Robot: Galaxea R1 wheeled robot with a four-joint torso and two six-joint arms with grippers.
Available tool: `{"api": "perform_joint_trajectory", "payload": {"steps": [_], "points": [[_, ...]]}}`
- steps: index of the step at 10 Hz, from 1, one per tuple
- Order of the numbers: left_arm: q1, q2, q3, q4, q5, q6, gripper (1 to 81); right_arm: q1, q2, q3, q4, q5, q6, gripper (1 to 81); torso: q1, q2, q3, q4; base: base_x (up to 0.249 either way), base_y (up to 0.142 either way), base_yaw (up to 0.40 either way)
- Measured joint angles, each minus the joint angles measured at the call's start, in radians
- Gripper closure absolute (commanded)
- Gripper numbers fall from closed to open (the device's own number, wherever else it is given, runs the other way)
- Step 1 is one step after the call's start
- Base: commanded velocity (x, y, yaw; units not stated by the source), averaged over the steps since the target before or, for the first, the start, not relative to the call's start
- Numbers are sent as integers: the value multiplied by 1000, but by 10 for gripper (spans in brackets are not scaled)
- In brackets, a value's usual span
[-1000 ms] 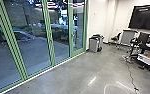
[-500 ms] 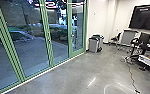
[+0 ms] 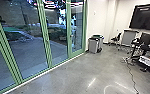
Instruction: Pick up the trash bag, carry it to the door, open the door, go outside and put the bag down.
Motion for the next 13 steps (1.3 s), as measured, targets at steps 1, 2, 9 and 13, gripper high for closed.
{"api": "perform_joint_trajectory", "payload": {"steps": [1, 2, 9, 13], "points": [[0, 0, 0, 0, 0, 0, 811, 0, 0, 0, 0, 0, 0, 10, 0, 0, 0, 0, 135, 0, 0], [0, 0, 0, 0, 0, 0, 811, 0, 0, 0, 0, 0, 0, 10, 0, 0, 0, 0, 134, 0, 0], [0, 0, 0, 0, 0, 0, 811, 0, 4, -1, -1, 0, 0, 10, 0, 0, 0, 0, 134, 0, 0], [0, 0, 0, 0, 0, 0, 811, 0, 4, -1, -1, 0, 0, 10, 0, 0, 0, 0, 134, 0, 0]]}}
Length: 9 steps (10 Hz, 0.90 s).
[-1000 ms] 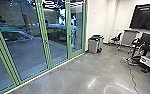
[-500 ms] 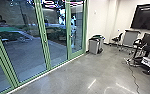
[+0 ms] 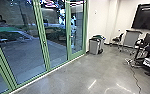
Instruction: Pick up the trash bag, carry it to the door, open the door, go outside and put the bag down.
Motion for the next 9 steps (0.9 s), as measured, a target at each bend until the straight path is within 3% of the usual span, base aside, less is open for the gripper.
{"api": "perform_joint_trajectory", "payload": {"steps": [9], "points": [[0, 0, 0, 0, 0, 0, 811, 0, 0, 0, 0, 0, 0, 10, 0, 0, 0, 0, 135, 0, 0]]}}
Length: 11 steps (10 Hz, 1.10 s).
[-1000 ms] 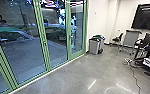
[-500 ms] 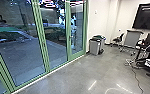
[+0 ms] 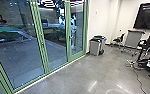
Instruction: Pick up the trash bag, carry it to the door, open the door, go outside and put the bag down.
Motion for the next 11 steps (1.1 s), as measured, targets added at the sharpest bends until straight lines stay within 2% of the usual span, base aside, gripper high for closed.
{"api": "perform_joint_trajectory", "payload": {"steps": [5, 11], "points": [[0, 0, 0, 0, 0, 0, 811, 0, 0, -1, 0, 0, 0, 10, 0, 0, 0, 0, 136, 0, 0], [-3, 3, 1, 0, 0, 0, 811, 6, -1, -4, 0, 0, 0, 10, 0, 0, 0, 0, 136, -82, 0]]}}
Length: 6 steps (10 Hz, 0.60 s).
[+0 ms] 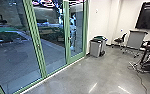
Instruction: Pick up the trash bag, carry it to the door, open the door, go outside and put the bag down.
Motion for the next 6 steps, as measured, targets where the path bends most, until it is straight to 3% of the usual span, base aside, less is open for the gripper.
{"api": "perform_joint_trajectory", "payload": {"steps": [6], "points": [[3, -3, -1, 0, 0, 0, 811, -9, 4, 0, 0, 0, 0, 10, 0, 0, 0, 0, 142, -82, 0]]}}
